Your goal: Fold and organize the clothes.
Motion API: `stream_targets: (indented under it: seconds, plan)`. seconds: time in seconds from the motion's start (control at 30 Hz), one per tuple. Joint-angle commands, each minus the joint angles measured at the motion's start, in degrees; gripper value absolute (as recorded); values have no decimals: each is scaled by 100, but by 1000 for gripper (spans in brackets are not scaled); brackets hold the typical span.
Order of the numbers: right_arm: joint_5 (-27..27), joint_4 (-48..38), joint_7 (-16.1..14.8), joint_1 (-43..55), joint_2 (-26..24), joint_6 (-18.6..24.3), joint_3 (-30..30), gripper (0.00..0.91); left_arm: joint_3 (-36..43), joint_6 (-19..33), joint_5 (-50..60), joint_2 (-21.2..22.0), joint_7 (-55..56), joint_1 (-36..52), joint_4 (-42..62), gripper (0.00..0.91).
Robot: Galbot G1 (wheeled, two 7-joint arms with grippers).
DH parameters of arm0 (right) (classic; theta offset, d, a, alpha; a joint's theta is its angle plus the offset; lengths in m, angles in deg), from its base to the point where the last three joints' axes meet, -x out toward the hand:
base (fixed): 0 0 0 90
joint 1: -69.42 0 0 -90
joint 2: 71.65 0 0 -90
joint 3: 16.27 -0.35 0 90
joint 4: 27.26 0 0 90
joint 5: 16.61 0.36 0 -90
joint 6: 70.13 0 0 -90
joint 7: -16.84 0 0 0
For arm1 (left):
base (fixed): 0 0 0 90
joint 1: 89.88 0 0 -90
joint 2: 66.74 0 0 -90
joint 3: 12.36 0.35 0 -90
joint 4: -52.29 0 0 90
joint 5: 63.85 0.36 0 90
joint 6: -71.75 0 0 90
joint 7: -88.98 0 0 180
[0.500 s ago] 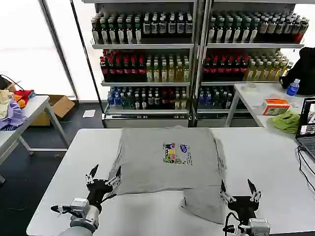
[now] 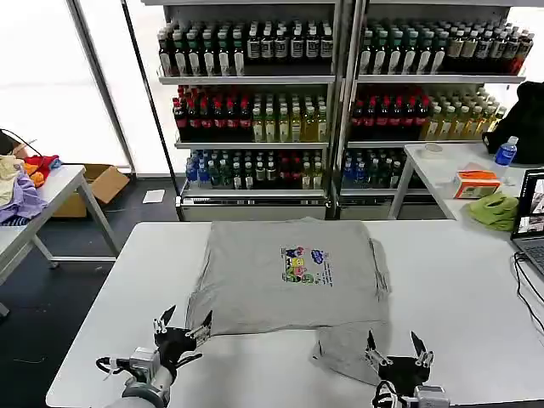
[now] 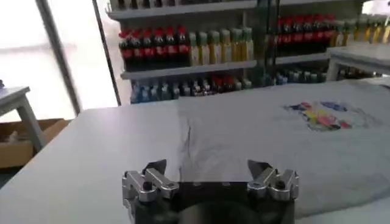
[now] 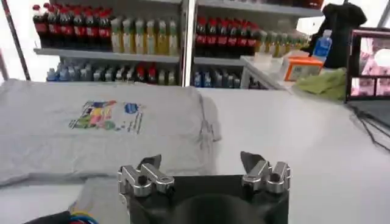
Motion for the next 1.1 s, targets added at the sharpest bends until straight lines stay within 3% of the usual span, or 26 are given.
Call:
stream_targets:
  seconds: [0.03, 0.33, 0.8, 0.9, 0.97, 1.03, 1.1]
  plan:
    - [85, -45, 42, -39, -13, -27, 72, 907, 7, -177, -15, -53, -18, -10, 53, 907]
    - [5, -299, 67, 76, 184, -31, 357, 907, 30, -222, -18, -27, 2, 2, 125, 907]
    - [-69, -395, 195, -144, 92, -88, 451, 907, 110, -208, -40, 74, 70, 6, 214, 907]
    - [-49, -479, 203, -117, 95, -82, 448, 897, 115, -209, -42, 70, 67, -14, 236, 554]
    - [-42, -497, 195, -120, 87, -79, 453, 867, 125, -223, -51, 68, 61, -30, 243, 403]
    - [-36, -538, 199, -107, 91, -75, 453, 645, 143, -234, -47, 71, 56, -53, 251, 181]
    - [-30, -590, 202, -80, 95, -64, 458, 534, 152, -254, -49, 79, 43, -52, 301, 50]
